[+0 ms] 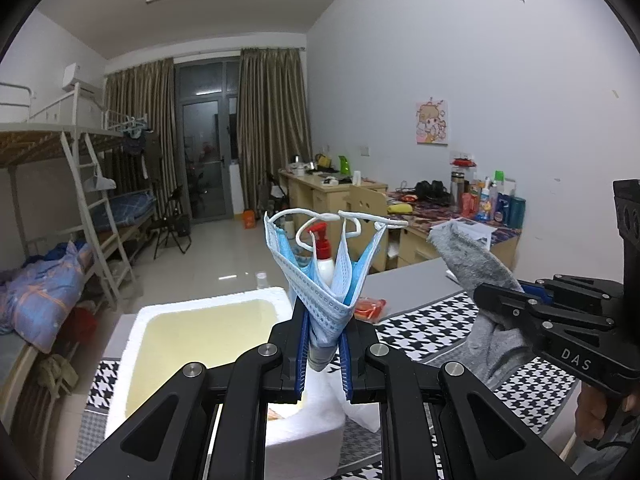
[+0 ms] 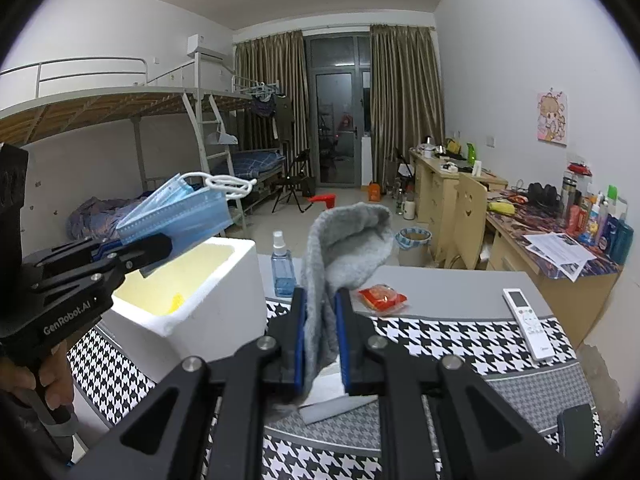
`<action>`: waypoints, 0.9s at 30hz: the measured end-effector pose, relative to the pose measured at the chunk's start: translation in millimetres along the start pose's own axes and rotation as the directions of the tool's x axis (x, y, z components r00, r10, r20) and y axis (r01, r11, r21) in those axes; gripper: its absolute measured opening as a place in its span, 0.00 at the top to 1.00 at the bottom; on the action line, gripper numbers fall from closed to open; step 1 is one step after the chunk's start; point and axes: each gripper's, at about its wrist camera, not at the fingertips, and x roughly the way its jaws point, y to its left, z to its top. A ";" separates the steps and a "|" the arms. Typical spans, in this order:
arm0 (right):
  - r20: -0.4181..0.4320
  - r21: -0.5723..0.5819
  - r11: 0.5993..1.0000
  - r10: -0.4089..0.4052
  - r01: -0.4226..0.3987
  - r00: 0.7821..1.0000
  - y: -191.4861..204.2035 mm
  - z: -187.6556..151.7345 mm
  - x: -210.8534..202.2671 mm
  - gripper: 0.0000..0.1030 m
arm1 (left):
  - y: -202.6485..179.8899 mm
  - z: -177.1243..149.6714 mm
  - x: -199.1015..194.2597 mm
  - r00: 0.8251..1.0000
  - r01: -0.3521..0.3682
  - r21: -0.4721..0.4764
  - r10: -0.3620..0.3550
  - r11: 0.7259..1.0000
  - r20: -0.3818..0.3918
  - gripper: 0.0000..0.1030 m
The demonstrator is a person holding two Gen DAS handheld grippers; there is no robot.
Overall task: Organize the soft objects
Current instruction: 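Carry the mask and sock over the white foam box with both tools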
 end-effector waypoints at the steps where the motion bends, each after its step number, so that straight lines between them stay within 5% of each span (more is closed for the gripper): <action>1: 0.003 -0.003 1.000 0.001 -0.001 1.000 1.2 1.1 0.3 0.83 | 0.6 0.4 0.1 1.000 -0.003 -0.001 0.003 1.000 0.002 0.86; 27: 0.003 -0.013 0.992 0.124 -0.124 0.992 26.6 19.2 17.1 0.83 | 24.4 6.0 -3.9 0.992 -0.120 -0.054 0.122 0.991 0.025 0.86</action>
